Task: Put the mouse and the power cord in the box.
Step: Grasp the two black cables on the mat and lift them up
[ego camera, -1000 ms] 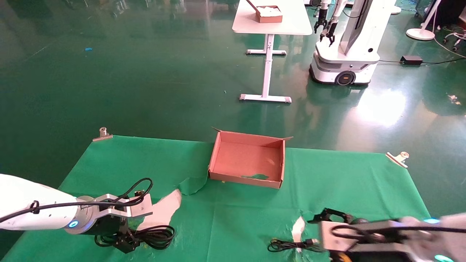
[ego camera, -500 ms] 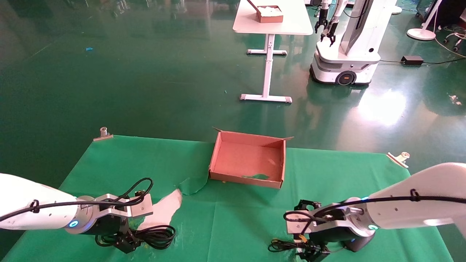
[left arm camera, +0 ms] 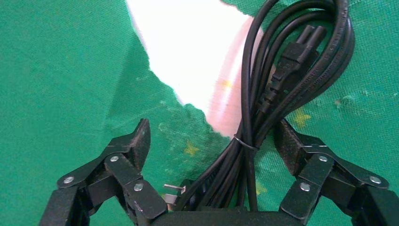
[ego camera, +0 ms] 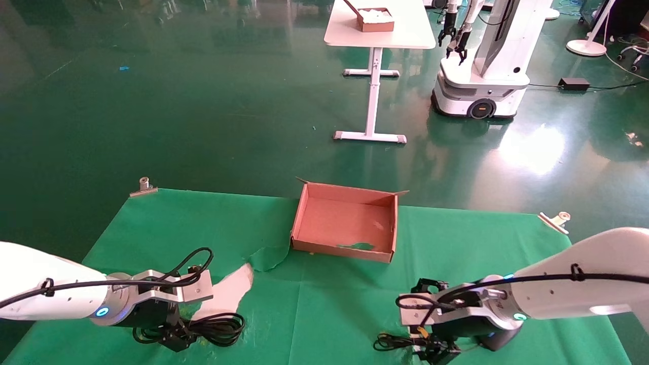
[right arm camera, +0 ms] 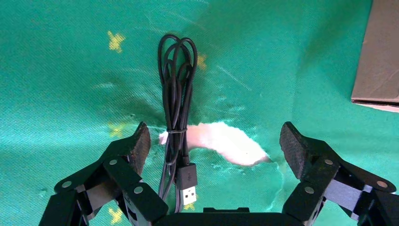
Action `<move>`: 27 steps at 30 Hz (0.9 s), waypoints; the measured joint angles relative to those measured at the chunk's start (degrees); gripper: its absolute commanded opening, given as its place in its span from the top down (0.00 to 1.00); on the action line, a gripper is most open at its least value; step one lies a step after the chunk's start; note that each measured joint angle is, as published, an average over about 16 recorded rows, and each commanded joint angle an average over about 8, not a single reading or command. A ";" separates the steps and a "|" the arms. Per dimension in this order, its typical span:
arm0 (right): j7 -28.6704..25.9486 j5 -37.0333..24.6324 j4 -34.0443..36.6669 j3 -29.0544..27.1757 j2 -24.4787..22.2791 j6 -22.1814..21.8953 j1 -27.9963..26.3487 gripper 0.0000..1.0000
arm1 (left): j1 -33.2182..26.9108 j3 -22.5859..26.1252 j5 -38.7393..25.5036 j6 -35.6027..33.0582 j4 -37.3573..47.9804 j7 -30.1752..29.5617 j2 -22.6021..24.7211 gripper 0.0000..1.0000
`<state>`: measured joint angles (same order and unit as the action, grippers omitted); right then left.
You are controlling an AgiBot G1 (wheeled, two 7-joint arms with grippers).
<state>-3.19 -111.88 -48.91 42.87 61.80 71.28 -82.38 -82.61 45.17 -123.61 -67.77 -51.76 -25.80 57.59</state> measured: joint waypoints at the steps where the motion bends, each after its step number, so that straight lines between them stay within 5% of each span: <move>1: -0.01 0.06 -0.06 -0.03 -0.04 0.03 0.03 1.00 | 0.00 0.00 0.01 0.00 -0.01 0.00 0.00 1.00; 27: -0.09 0.69 -0.69 -0.35 -0.43 0.34 0.32 1.00 | 0.03 -0.01 0.12 -0.05 -0.12 0.00 -0.05 1.00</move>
<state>-3.28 -111.19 -49.60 42.52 61.37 71.62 -82.07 -82.58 45.15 -123.49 -67.82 -51.87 -25.80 57.54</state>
